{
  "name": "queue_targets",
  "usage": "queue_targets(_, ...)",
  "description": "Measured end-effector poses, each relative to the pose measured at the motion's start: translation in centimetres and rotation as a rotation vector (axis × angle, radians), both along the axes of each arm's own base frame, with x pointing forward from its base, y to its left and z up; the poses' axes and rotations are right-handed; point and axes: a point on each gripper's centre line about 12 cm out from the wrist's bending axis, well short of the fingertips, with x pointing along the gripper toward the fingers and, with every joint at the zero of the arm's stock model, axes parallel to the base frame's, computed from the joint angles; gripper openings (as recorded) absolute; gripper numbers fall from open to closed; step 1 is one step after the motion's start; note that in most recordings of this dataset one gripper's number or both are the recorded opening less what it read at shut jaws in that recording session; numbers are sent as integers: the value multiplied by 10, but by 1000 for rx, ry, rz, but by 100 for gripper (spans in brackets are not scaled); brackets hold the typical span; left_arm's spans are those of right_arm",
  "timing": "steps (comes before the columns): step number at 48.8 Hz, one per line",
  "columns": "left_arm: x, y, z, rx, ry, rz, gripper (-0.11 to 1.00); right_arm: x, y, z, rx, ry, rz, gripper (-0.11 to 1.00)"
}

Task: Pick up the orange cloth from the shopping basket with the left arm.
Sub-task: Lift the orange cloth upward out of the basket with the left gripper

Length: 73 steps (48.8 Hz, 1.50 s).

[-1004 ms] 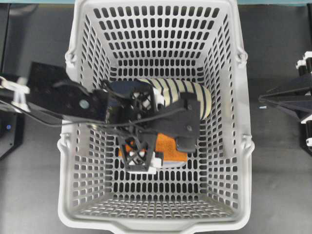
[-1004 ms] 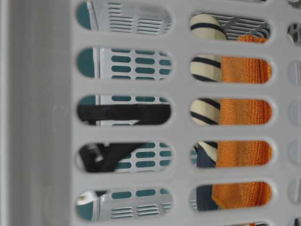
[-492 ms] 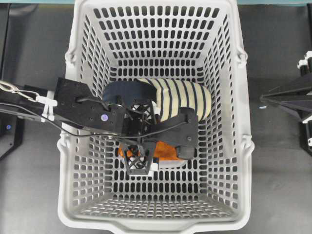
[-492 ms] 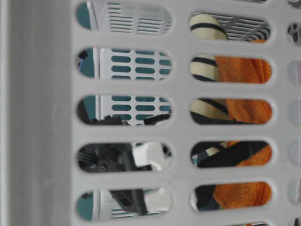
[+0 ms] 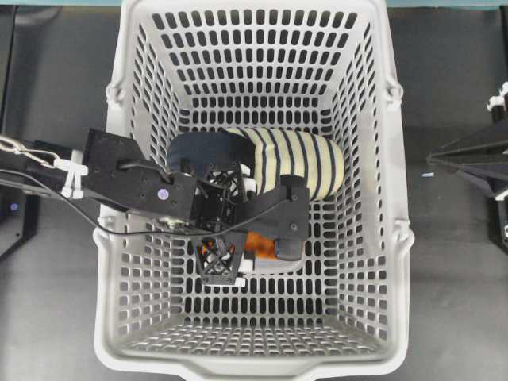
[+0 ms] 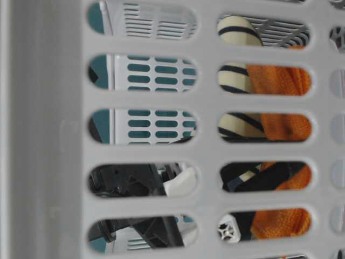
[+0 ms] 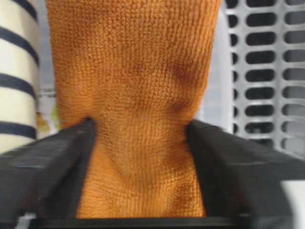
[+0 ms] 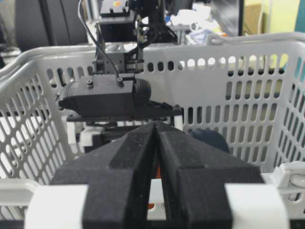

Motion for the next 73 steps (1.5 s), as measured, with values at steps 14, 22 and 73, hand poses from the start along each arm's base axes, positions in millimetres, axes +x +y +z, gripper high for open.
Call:
queue_targets(14, -1, 4, 20, -7, -41, 13, 16, 0, 0, 0, 3, 0, 0, -1)
queue_targets(22, 6, 3, 61, -9, -127, 0, 16, 0, 0, 0, 3, 0, 0, -1)
queue_targets(73, -5, 5, 207, -13, -240, -1, 16, -4, 0, 5, 8, -25, -1, -1)
